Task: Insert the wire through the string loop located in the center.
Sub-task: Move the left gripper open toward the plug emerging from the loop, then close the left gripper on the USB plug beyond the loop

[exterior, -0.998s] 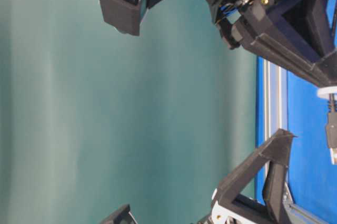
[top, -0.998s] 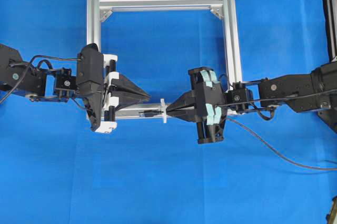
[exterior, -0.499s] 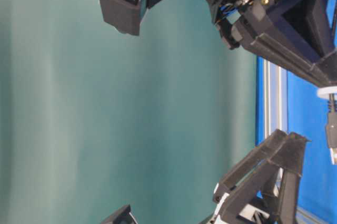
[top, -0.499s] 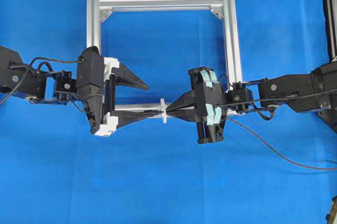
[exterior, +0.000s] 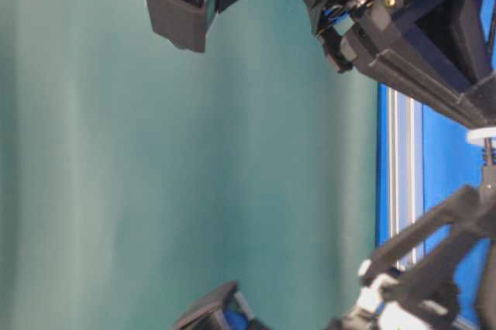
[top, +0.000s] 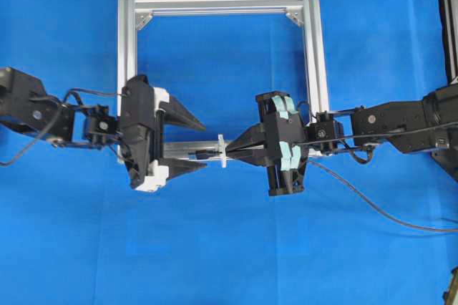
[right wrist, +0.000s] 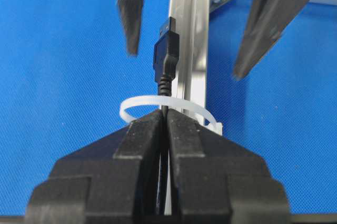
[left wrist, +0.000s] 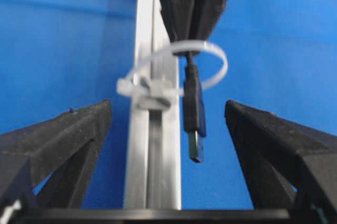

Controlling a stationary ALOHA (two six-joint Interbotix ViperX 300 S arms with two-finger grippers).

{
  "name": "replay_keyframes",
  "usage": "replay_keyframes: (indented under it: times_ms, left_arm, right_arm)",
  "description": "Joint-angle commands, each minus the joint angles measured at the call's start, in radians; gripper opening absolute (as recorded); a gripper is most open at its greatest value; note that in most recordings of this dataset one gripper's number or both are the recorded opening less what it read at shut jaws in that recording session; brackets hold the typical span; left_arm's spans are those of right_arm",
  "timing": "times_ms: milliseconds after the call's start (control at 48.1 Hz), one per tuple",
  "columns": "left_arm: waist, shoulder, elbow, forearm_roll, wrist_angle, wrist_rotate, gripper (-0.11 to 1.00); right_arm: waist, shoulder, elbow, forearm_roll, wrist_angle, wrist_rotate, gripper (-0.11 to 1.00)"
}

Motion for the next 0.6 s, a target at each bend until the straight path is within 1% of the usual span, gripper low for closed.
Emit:
replay_keyframes:
  times_ms: [0, 582]
  left_arm:
    - [-0.003, -0.005, -0.025, 0.003, -0.005, -0.009, 0.91]
    - [-0.002, -0.006, -0.02, 0.003, -0.005, -0.012, 0.91]
  right_arm:
    - [-0.002, -0.014, -0.009, 0.0, -0.009, 0.002, -0.02]
    - [-0.002, -0.014, -0.011, -0.002, -0.009, 0.002, -0.02]
